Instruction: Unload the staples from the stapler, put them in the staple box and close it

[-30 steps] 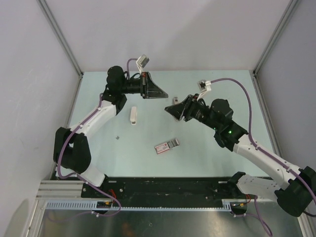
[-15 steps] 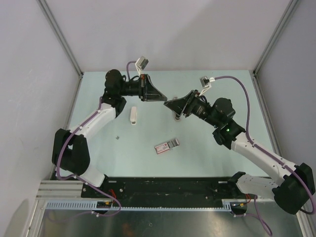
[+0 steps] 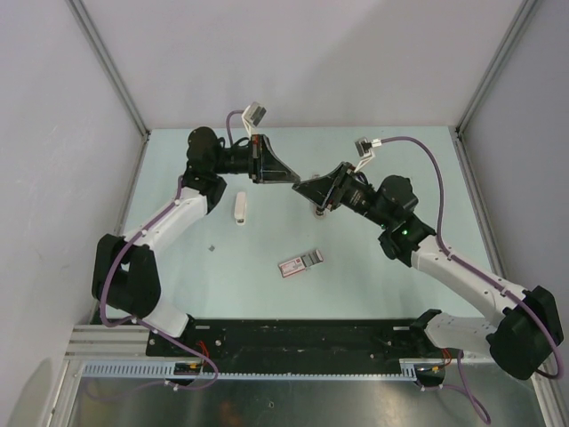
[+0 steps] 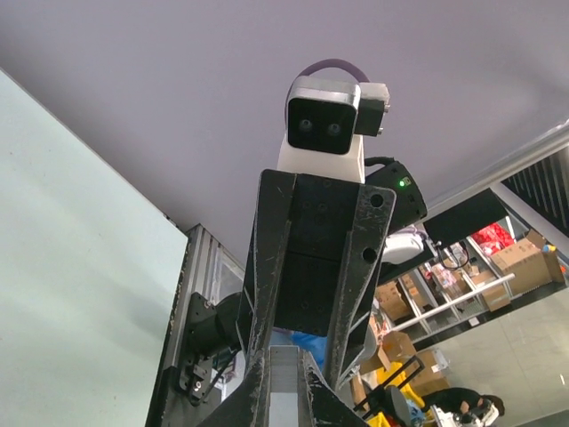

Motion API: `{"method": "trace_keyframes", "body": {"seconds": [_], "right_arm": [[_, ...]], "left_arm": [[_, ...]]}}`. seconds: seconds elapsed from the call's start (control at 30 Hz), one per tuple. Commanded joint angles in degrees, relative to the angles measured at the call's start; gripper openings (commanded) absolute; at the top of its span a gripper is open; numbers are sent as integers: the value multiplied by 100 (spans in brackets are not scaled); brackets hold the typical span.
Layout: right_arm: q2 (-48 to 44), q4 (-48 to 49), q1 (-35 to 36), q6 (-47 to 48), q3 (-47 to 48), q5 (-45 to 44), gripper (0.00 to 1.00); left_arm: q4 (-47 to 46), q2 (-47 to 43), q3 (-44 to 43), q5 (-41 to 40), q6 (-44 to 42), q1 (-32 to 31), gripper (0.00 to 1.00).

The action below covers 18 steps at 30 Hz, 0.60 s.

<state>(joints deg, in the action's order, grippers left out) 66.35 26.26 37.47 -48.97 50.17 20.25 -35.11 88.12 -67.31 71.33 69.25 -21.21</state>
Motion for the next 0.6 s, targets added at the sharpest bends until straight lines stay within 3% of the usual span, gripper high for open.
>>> {"method": "trace_keyframes", "body": {"seconds": [0.0,0.33,0.47,0.57], "right_arm": [[42,479,-18,-104,10,28,38],[30,408,-25,-108,10,-36,16],[-13,313,-22,-69,10,-80,10],[-40,199,-22,-19,10,-83,8]], "left_arm": [[-198,-257,64,86,64,-15,0],[-206,-286,114,99,-4,-16,5],[-206,-327,167,121,-62,-19,16],[-214,-340,181,116,-105,-4,34]]}}
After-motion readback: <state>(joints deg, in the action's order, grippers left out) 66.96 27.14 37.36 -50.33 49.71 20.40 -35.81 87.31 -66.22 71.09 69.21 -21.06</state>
